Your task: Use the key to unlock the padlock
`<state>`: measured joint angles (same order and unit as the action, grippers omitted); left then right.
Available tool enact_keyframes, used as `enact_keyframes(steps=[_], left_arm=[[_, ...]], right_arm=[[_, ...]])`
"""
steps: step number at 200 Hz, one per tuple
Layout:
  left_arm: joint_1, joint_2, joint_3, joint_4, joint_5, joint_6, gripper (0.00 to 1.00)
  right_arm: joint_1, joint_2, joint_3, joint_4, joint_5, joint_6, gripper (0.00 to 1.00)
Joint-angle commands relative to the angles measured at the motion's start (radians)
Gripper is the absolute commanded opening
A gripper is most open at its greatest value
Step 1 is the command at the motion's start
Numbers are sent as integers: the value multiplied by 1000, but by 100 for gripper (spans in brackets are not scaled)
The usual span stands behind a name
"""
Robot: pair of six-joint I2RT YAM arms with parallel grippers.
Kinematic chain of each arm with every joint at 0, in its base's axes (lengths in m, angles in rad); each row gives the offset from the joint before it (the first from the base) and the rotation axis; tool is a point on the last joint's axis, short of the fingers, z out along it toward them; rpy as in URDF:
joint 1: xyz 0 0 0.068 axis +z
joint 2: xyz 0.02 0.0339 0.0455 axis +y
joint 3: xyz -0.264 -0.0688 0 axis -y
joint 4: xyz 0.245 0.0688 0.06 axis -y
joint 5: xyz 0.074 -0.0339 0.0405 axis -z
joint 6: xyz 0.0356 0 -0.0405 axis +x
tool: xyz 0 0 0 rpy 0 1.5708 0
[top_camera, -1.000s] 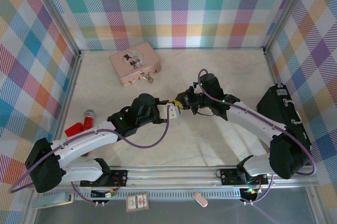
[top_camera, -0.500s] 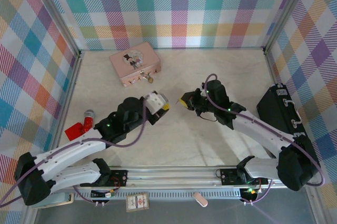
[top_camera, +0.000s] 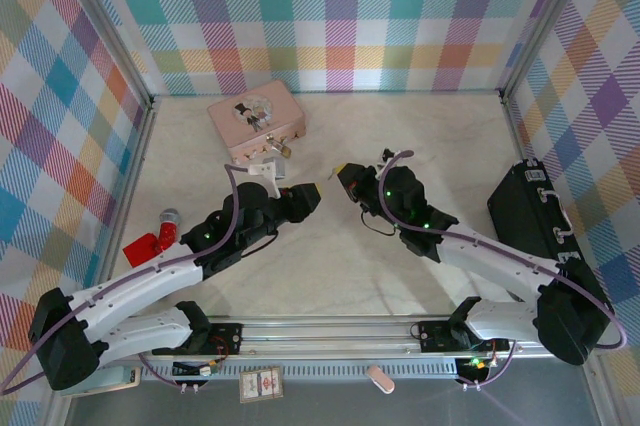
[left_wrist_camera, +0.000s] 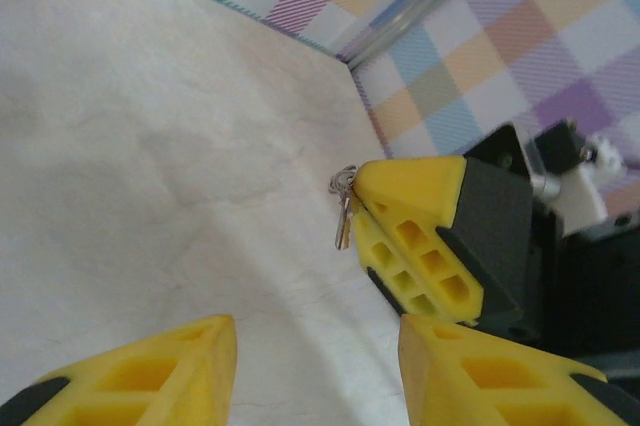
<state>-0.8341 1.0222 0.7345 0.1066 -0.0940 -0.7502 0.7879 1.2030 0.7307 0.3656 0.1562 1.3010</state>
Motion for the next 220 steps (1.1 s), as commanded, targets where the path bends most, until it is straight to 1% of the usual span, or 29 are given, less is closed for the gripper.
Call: enact_keyframes(steps=[1,26,66,112,132,220], left_arm=[[24,15,-29,117,17,-243,46],[43,70,-48,232,70,-342,45],[49,143,-34,320,111,-390,43],[78,154,-20,333,154,-390,38],[77,162,-15,337,165,-388,35],[78,185,-1,356,189,-393,26]], right_arm=[[18,10,-20,91,67,-11,0],[26,15,-28,116,69,1,0],[37,14,-28,120,62,21,0],[45,13,-35,124,63,34,0],[46,18,-36,136,59,38,0],[50,24,-31,148,44,43,0]])
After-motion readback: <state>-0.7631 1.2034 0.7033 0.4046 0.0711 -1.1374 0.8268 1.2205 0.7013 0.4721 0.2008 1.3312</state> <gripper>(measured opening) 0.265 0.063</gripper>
